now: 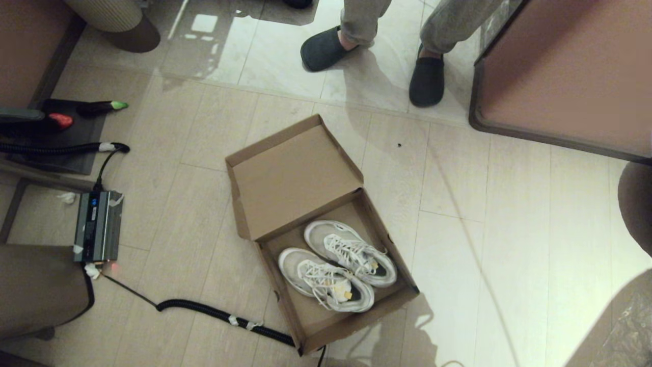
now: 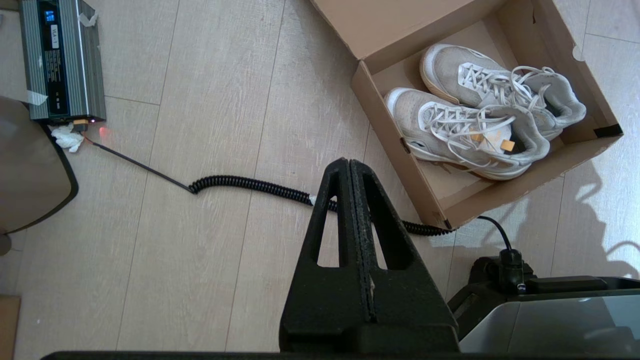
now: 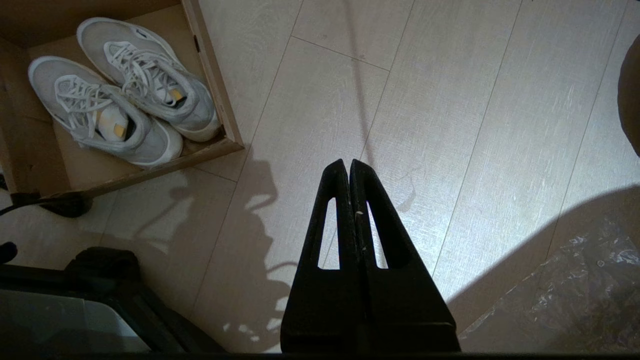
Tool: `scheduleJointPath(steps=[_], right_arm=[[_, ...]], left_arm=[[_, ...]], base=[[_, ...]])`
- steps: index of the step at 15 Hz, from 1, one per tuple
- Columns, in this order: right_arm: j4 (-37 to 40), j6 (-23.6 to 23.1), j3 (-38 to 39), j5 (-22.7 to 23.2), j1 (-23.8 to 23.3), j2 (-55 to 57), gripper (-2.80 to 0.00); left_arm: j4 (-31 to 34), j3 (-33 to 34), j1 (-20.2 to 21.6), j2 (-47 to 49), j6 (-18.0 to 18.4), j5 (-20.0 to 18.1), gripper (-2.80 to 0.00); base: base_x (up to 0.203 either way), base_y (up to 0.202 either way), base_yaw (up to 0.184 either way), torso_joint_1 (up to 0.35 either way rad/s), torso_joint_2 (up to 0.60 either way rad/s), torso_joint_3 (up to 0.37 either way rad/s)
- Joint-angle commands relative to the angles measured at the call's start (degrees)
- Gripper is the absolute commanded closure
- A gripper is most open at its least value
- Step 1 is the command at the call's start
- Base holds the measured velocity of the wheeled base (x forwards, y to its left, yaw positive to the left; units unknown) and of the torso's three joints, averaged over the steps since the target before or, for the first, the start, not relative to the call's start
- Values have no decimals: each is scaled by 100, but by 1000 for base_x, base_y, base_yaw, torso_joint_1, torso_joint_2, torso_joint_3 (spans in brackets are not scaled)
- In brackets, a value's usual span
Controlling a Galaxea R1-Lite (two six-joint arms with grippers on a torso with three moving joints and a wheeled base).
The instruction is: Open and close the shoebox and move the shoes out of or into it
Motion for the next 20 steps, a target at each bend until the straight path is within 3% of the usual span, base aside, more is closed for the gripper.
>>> scheduleJointPath(steps=[1, 20], right_arm=[[0, -10, 0, 3, 0, 7, 0], [9, -36, 0, -15, 0, 7, 0]], left_arm=[[1, -8, 0, -1, -8, 6, 0], [1, 0, 0, -1, 1, -2, 0]], base=[[0, 0, 0, 0, 0, 0], [0, 0, 0, 0, 0, 0]])
